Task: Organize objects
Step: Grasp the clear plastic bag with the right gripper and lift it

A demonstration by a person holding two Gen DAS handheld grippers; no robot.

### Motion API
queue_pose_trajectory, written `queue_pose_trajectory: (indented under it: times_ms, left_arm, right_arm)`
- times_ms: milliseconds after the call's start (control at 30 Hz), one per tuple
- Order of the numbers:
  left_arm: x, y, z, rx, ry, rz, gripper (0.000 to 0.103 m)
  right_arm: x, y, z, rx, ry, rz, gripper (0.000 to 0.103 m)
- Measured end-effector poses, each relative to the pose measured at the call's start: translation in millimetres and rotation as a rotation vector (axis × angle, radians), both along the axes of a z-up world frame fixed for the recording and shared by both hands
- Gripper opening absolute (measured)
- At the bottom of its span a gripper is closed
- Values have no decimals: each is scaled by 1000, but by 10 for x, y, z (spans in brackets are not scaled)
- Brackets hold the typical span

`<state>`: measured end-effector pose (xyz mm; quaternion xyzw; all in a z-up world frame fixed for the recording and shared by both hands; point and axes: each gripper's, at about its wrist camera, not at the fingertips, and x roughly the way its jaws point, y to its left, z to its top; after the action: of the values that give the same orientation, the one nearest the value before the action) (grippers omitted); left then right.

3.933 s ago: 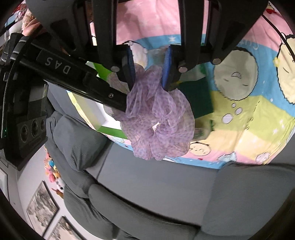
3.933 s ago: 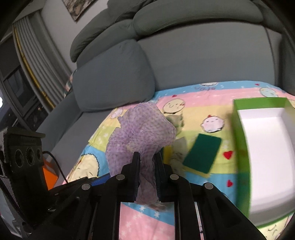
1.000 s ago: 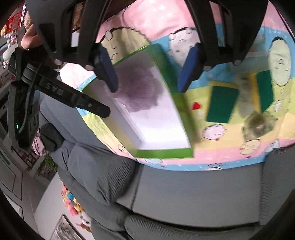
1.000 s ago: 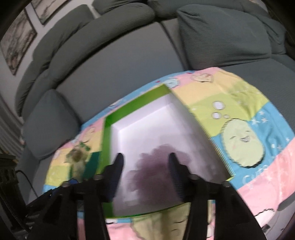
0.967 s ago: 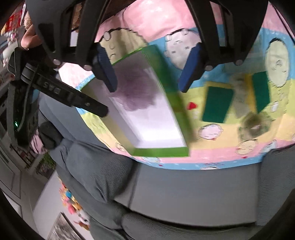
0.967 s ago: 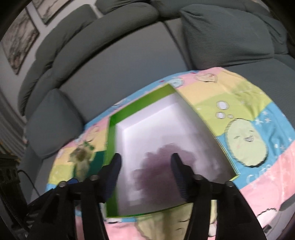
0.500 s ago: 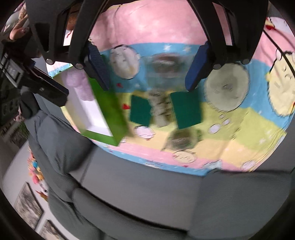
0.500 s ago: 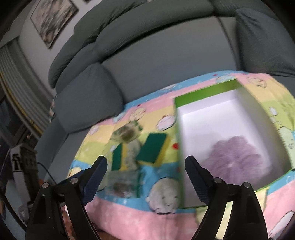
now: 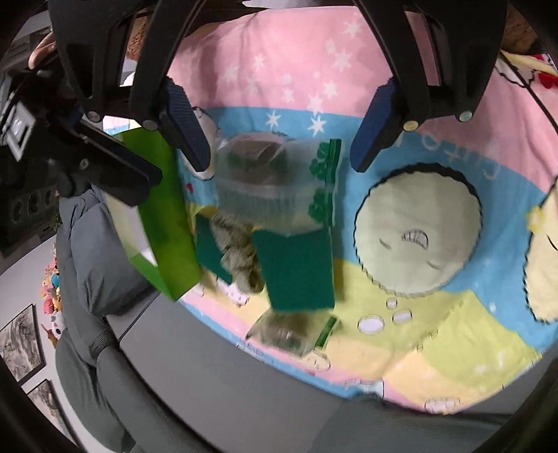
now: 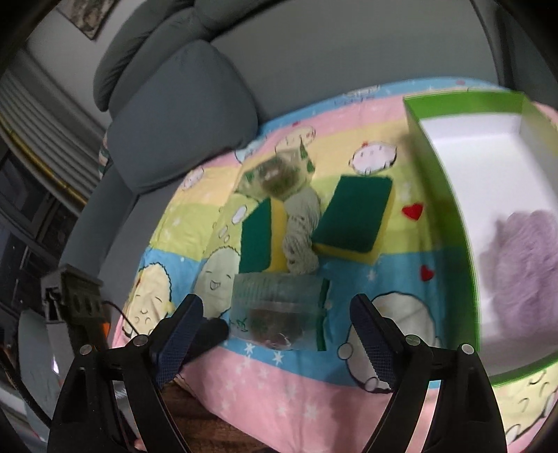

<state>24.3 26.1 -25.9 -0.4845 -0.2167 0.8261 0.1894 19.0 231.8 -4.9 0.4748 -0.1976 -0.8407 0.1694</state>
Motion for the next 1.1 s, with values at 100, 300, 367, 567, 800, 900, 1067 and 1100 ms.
queue_pose_trajectory:
  times_ms: [100, 300, 367, 567, 800, 900, 1067, 1100]
  left_arm:
    - [-11, 27, -99, -8, -17, -3, 82]
    - [-45, 1, -203, 38, -13, -12, 81]
    - [-59, 6, -213, 51, -3, -6, 81]
    - [-66, 7, -217, 62, 25, -9, 80]
    - [-91, 69, -242, 74, 40, -37, 71]
    - [-72, 84, -232, 66, 50, -39, 70]
    - [-62, 118, -241, 111, 47, -69, 56]
    - [-58, 121, -240, 115, 47, -70, 56]
  right_arm:
    - [-69, -22, -101, -11, -24, -3, 87]
    - [-208, -126, -320, -6, -76, 4, 87]
    - [-246, -179, -378, 7, -88, 15, 87]
    - [-339, -247, -498, -3, -104, 39, 87]
    - [-424, -234, -637, -36, -139, 37, 86]
    - [-436, -228, -675, -67, -135, 50, 82]
    - [-430, -209, -686, -80, -124, 71, 81]
    - [-430, -209, -690, -82, -124, 72, 81]
